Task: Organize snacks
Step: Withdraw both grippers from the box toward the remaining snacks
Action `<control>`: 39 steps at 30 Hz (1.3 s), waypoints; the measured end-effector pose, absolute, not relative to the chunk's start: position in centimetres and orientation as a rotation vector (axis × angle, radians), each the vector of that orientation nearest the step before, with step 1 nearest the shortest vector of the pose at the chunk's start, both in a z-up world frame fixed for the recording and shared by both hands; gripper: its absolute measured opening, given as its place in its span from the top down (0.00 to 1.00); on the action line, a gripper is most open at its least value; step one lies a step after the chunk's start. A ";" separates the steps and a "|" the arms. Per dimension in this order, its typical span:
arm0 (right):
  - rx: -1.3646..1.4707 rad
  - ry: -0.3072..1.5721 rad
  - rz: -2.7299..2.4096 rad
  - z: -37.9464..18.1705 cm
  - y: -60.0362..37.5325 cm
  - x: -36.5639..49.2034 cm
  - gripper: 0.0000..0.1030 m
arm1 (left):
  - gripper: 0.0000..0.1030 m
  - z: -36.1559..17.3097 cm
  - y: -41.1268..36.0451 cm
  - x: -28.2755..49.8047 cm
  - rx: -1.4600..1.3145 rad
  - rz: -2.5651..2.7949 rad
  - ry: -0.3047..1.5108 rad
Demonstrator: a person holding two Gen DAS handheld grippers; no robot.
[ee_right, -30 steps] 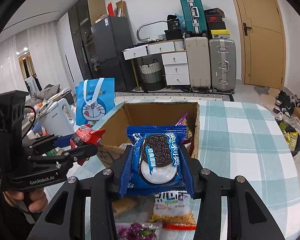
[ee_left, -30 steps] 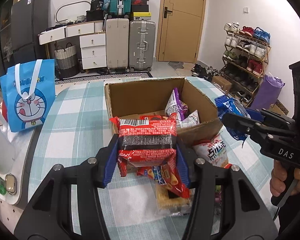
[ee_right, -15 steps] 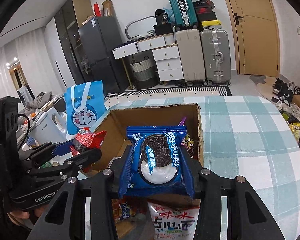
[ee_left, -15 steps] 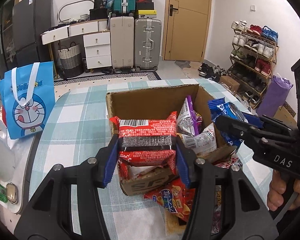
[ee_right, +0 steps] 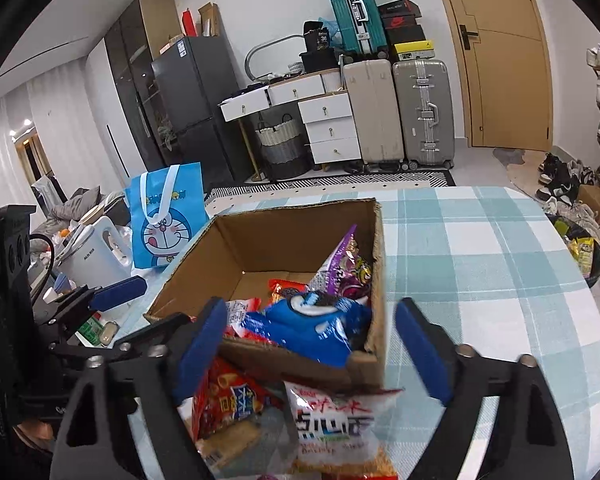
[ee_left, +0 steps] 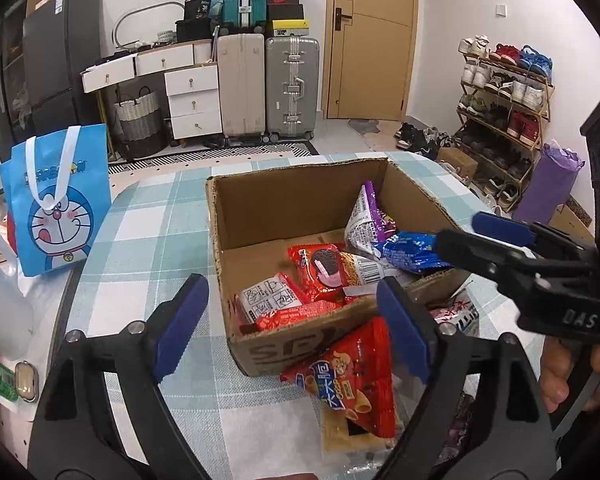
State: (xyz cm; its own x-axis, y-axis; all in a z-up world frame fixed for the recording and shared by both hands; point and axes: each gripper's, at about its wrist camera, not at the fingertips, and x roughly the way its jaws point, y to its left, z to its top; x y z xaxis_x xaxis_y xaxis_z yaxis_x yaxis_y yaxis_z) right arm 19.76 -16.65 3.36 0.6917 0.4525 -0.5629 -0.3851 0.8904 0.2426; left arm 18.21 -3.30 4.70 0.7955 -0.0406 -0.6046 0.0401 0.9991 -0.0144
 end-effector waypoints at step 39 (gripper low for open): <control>-0.066 0.900 0.450 -3.4 -19.0 12.4 0.01 | 0.01 -1.8 -3.2 10.1 -0.039 -0.050 0.812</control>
